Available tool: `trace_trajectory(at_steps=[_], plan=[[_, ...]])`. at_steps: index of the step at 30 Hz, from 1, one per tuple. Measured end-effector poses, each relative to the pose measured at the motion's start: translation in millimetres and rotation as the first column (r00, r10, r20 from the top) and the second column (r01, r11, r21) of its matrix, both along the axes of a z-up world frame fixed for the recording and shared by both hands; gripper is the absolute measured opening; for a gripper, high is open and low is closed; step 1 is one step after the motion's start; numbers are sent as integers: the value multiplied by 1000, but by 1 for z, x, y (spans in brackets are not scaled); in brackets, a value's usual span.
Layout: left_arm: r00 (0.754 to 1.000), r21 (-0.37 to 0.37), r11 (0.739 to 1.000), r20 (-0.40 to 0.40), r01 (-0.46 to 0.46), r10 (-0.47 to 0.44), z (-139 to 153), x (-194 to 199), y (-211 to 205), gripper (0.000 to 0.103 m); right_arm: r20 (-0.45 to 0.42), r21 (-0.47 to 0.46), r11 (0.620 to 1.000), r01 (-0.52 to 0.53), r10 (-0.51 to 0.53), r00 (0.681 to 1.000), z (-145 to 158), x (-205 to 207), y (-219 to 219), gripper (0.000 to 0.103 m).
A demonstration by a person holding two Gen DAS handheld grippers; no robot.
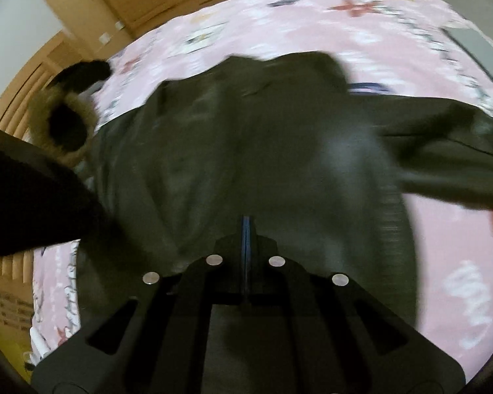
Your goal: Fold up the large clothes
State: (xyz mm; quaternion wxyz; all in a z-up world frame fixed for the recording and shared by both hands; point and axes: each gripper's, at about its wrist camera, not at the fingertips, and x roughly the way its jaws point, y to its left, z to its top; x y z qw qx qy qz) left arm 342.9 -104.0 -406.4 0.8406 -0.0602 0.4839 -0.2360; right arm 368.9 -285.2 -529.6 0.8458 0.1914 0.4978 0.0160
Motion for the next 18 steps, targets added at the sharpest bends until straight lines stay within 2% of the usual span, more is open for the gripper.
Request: trace_trajectory(at_steps=[3,5,7,9,12,13,15,16,18], plan=[[992,67,990,-49,120,-117,-58,-12,-46,3,-12,2,999,39,-39,999,-3,-13,-49,0],[980,171,966,-84,192,-180,-108,-21,-74,3,-13,7,999,39,-39,999,-9,-19,-67,0],[969,240,941,-123,240,-216,-147,-26,-85,3,-10,12,1000,25,-25,1000,-13,-24,-76,0],[958,273,923,-165,272,-234,-178,-27,-86,3,-10,31,999,13,-13,1000,-21,-28,-77,0],[950,295,909,-197,295,-244,-201,-30,-83,6,-9,131,991,-27,29,1000,-36,-35,-74,0],[948,283,912,-200,298,-248,-202,-31,-81,7,-6,161,986,-53,55,998,-38,-37,-68,0],[933,204,923,-228,326,-279,-201,-40,-75,7,3,180,977,-113,115,993,-40,-40,-52,0],[931,197,923,-230,330,-283,-201,-41,-74,7,3,191,973,-132,134,991,-40,-40,-47,4],[929,202,918,-223,341,-296,-196,-53,-68,8,-5,231,960,-157,162,987,-42,-39,-35,5]])
